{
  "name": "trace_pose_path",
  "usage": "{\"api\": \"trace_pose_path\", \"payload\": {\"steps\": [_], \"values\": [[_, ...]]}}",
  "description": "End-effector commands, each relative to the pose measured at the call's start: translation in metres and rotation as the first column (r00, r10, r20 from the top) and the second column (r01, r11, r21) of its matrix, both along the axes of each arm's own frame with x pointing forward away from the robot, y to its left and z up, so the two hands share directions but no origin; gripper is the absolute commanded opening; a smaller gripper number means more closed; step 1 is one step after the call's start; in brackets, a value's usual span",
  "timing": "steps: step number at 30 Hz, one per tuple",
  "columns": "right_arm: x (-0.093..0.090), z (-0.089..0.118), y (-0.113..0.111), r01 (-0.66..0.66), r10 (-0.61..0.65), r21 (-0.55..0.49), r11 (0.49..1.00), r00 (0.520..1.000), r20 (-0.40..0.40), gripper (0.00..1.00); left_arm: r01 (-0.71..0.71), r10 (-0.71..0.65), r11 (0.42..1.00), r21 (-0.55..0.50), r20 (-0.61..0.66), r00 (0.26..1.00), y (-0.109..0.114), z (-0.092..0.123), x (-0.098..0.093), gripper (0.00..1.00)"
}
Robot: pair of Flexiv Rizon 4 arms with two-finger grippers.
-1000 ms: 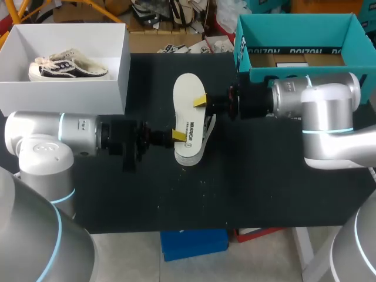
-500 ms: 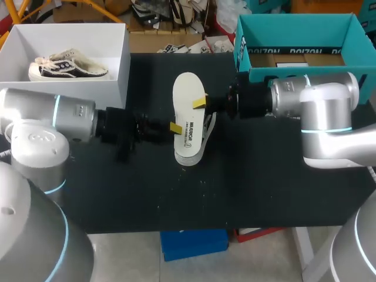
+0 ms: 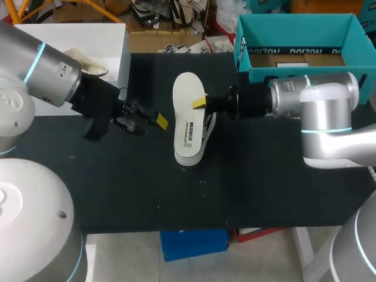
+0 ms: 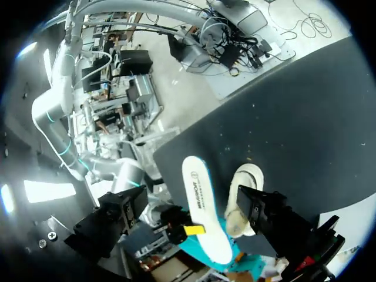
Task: Take the shoe out of the shoebox, open the shoe tongue, remove and reinsert the insole, then place the shoe into the shoebox
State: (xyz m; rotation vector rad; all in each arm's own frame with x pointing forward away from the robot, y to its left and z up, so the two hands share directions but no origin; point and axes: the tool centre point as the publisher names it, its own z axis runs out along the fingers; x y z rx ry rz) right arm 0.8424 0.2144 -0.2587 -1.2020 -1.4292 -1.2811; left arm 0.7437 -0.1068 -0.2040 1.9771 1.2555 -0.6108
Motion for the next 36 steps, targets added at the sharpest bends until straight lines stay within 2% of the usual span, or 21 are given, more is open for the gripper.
{"api": "trace_pose_path", "payload": {"steps": [1, 7, 8, 15, 19, 20, 21, 33, 36], "values": [[0.0, 0.0, 0.0, -0.001, 0.001, -0.001, 1.0, 1.0, -0.001, 0.0, 0.003, -0.086, 0.836, 0.549, 0.126, 0.988, 0.006, 0.013, 0.0, 1.0], [0.0, 0.0, 0.0, -0.001, 0.001, -0.001, 1.0, 1.0, -0.001, 0.0, 0.003, -0.086, 0.836, 0.549, 0.126, 0.988, 0.006, 0.013, 0.0, 1.0], [0.0, 0.0, 0.0, -0.001, 0.001, -0.001, 1.0, 1.0, -0.001, 0.0, -0.006, -0.045, 0.844, 0.537, 0.083, 0.996, 0.003, 0.013, 0.0, 1.0], [0.0, 0.0, 0.0, -0.001, 0.001, -0.001, 1.0, 1.0, -0.001, 0.0, -0.126, 0.165, 0.798, 0.59, -0.012, 0.986, -0.023, 0.008, 0.011, 1.0], [0.0, 0.0, 0.0, -0.001, 0.001, -0.001, 1.0, 1.0, -0.001, 0.0, -0.203, 0.261, 0.724, 0.659, 0.011, 0.965, -0.031, 0.004, 0.016, 1.0], [0.0, 0.0, 0.0, -0.001, 0.001, -0.001, 1.0, 1.0, -0.001, 0.0, -0.215, 0.273, 0.724, 0.655, 0.014, 0.962, -0.033, 0.004, 0.016, 1.0], [0.0, 0.0, 0.0, -0.001, 0.001, -0.001, 1.0, 1.0, -0.001, 0.0, -0.207, 0.249, 0.778, 0.593, 0.011, 0.968, -0.037, 0.009, 0.015, 1.0], [0.0, 0.0, 0.0, -0.001, 0.001, -0.001, 1.0, 1.0, -0.001, 0.0, -0.216, 0.262, 0.771, 0.599, 0.01, 0.965, -0.037, 0.008, 0.016, 1.0], [0.0, 0.0, 0.0, -0.001, 0.001, -0.001, 1.0, 1.0, -0.001, 0.0, -0.228, 0.274, 0.775, 0.59, 0.012, 0.962, -0.043, 0.008, 0.015, 1.0]]}}
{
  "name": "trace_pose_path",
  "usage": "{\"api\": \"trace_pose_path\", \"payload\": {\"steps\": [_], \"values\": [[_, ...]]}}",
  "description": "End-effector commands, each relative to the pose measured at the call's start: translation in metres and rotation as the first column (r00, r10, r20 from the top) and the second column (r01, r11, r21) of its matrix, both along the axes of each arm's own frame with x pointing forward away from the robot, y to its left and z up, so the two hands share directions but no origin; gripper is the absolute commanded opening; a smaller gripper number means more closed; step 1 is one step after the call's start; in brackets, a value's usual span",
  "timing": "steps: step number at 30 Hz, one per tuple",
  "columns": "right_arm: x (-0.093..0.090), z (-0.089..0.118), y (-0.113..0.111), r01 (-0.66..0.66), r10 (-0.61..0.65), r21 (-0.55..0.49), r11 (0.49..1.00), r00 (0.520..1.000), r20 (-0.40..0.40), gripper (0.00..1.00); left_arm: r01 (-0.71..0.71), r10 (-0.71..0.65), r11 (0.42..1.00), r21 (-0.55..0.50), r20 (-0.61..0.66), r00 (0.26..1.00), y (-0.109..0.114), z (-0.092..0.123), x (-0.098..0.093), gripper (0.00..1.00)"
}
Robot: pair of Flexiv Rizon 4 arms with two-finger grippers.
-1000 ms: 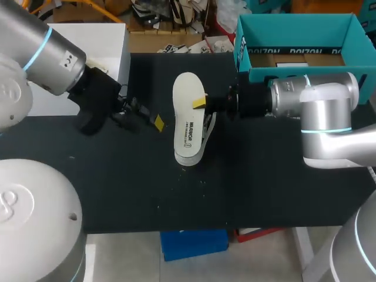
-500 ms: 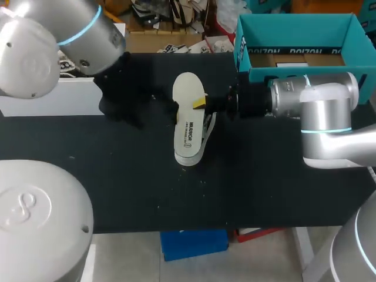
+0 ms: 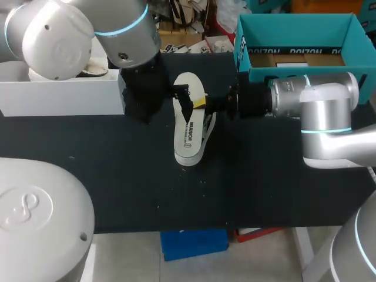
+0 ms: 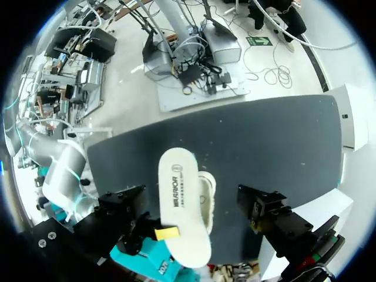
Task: Take the shoe out of the shoebox, open the shoe tongue, remove and reinsert the insole, then place the shoe into the shoebox
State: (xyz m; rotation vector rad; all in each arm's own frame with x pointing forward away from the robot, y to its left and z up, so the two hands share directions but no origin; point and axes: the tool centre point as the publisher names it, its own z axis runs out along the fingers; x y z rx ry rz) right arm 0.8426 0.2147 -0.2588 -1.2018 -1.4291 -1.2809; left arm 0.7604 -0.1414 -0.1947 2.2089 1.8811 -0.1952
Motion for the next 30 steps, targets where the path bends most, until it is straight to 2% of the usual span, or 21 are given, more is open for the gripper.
{"api": "trace_pose_path", "payload": {"steps": [1, 11, 17, 26, 30], "values": [[0.0, 0.0, 0.0, -0.001, 0.001, -0.001, 1.0, 1.0, -0.001, 0.0, -0.001, 0.0, 1.0, 0.025, 0.022, 1.0, -0.012, -0.001, -0.002, 1.0], [0.0, 0.0, 0.0, -0.001, 0.001, -0.001, 1.0, 1.0, -0.001, 0.0, 0.027, -0.03, 0.998, 0.06, 0.053, 0.998, -0.037, -0.007, -0.01, 1.0], [0.0, 0.0, 0.0, -0.001, 0.001, -0.001, 1.0, 1.0, -0.001, 0.0, -0.007, 0.001, 0.994, 0.111, 0.056, 0.998, -0.04, -0.014, -0.011, 1.0], [0.0, 0.0, 0.0, -0.001, 0.001, -0.001, 1.0, 1.0, -0.001, 0.0, -0.017, 0.013, 0.995, 0.098, 0.045, 0.999, -0.043, -0.02, -0.007, 1.0], [0.0, 0.0, 0.0, -0.001, 0.001, -0.001, 1.0, 1.0, -0.001, 0.0, -0.015, 0.011, 0.995, 0.098, 0.042, 0.999, -0.045, -0.022, 0.001, 1.0]]}}
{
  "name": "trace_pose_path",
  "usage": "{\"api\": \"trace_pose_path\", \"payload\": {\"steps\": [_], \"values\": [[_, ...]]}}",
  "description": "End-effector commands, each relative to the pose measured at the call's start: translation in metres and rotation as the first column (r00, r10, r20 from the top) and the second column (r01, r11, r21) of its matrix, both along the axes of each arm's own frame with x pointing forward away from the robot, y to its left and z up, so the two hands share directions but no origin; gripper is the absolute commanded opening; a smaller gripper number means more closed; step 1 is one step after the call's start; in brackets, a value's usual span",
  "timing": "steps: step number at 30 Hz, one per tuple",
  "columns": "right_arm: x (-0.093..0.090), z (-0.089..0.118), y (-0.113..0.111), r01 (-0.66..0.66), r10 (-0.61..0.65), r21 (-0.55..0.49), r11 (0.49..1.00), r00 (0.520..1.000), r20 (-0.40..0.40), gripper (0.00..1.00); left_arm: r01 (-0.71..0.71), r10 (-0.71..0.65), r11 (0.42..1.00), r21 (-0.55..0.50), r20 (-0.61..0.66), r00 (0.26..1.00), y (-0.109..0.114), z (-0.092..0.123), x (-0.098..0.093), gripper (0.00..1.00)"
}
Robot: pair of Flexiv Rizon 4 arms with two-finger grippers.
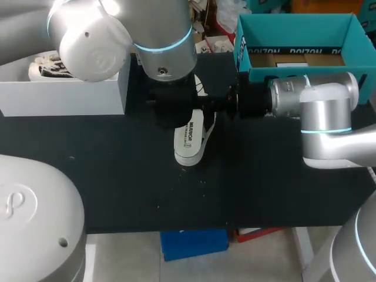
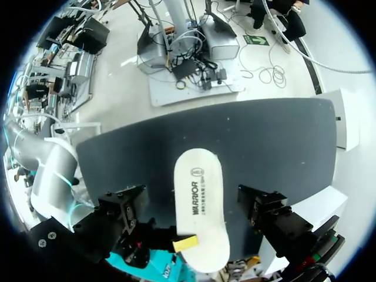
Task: Take the shoe out of the shoebox, open the shoe tongue, remove and reinsert the insole, then place the shoe into the shoebox
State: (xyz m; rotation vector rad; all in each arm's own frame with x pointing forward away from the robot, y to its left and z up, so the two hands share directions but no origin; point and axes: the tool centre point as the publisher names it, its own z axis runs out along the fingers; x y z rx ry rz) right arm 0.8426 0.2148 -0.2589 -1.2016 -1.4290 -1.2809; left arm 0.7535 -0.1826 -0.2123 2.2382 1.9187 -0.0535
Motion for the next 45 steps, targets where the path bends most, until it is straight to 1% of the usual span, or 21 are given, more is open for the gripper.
{"api": "trace_pose_path", "payload": {"steps": [1, 6, 13, 18, 19, 21, 29, 36, 45], "values": [[0.0, 0.0, 0.0, -0.001, 0.001, -0.001, 1.0, 1.0, -0.001, 0.0, 0.001, -0.001, 1.0, 0.004, -0.005, 1.0, -0.004, -0.004, 0.011, 1.0], [0.0, 0.0, 0.0, -0.001, 0.001, -0.001, 1.0, 1.0, -0.001, 0.0, -0.001, 0.001, 1.0, 0.02, 0.02, 1.0, -0.001, -0.001, 0.036, 1.0], [0.0, 0.0, 0.0, -0.001, 0.001, -0.001, 1.0, 1.0, -0.001, 0.0, -0.019, 0.018, 1.0, 0.022, 0.045, 0.999, 0.002, 0.008, 0.078, 1.0], [0.0, 0.0, 0.0, -0.001, 0.001, -0.001, 1.0, 1.0, -0.001, 0.0, -0.034, 0.034, 0.999, 0.011, 0.033, 0.999, 0.002, 0.009, 0.107, 1.0], [0.0, 0.0, 0.0, -0.001, 0.001, -0.001, 1.0, 1.0, -0.001, 0.0, -0.04, 0.039, 0.999, 0.025, 0.051, 0.998, 0.002, 0.009, 0.113, 1.0], [0.0, 0.0, 0.0, -0.001, 0.001, -0.001, 1.0, 1.0, -0.001, 0.0, -0.053, 0.053, 0.999, 0.007, 0.037, 0.998, 0.002, 0.01, 0.125, 1.0], [0.0, 0.0, 0.0, -0.001, 0.001, -0.001, 1.0, 1.0, -0.001, 0.0, -0.081, 0.081, 0.997, -0.007, 0.044, 0.996, 0.006, 0.013, 0.17, 1.0], [0.0, 0.0, 0.0, -0.001, 0.001, -0.001, 1.0, 1.0, -0.001, 0.0, -0.097, 0.097, 0.995, -0.011, 0.034, 0.995, 0.004, 0.008, 0.193, 1.0], [0.0, 0.0, 0.0, -0.001, 0.001, -0.001, 1.0, 1.0, -0.001, 0.0, -0.128, 0.128, 0.992, -0.011, 0.026, 0.991, 0.004, 0.001, 0.209, 1.0]]}}
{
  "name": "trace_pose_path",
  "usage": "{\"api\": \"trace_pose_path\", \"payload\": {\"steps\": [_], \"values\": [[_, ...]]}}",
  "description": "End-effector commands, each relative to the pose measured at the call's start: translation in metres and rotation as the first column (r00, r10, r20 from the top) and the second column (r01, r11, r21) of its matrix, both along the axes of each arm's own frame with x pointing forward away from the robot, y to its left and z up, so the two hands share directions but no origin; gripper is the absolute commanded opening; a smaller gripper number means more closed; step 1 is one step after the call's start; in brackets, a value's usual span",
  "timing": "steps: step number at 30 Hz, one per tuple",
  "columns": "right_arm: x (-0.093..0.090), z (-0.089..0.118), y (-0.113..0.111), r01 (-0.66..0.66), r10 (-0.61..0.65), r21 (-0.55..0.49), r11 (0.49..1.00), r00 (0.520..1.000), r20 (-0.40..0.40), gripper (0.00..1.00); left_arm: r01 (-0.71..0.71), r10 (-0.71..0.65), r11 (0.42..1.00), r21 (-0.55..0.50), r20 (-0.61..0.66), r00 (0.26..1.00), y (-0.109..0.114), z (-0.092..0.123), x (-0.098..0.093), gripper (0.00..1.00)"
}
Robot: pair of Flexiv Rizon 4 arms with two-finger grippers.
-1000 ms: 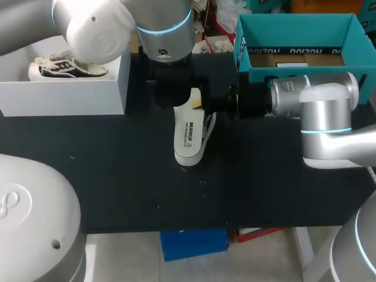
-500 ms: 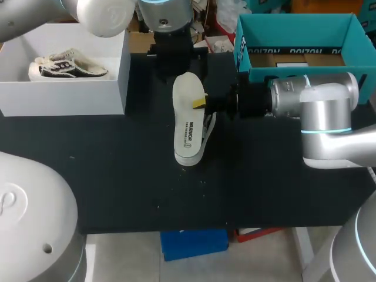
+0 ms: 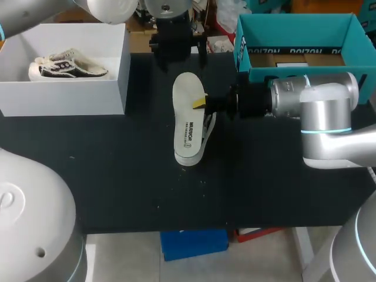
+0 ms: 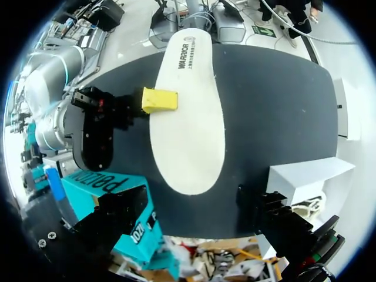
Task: Take the shoe out of the shoebox, open the shoe tongue, remove and reinsert the insole, then place the shoe into the shoebox
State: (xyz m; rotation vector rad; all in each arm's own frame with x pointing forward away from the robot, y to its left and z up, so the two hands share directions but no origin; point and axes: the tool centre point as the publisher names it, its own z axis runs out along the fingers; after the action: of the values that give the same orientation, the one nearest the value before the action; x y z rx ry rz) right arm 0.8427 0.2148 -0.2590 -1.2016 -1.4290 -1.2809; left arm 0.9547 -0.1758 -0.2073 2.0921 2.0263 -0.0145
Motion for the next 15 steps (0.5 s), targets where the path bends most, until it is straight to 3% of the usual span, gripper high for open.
{"api": "trace_pose_path", "payload": {"steps": [1, 7, 15], "values": [[0.0, 0.0, 0.0, -0.001, 0.001, -0.001, 1.0, 1.0, -0.001, 0.0, -0.008, 0.009, 1.0, 0.007, -0.008, 1.0, -0.003, -0.005, 0.009, 1.0], [0.0, 0.0, 0.0, -0.001, 0.001, -0.001, 1.0, 1.0, -0.001, 0.0, -0.018, 0.018, 1.0, 0.013, -0.014, 1.0, -0.003, -0.008, 0.011, 1.0], [0.0, 0.0, 0.0, -0.001, 0.001, -0.001, 1.0, 1.0, -0.001, 0.0, -0.001, 0.001, 1.0, -0.003, -0.02, 1.0, -0.005, -0.005, -0.013, 1.0]]}}
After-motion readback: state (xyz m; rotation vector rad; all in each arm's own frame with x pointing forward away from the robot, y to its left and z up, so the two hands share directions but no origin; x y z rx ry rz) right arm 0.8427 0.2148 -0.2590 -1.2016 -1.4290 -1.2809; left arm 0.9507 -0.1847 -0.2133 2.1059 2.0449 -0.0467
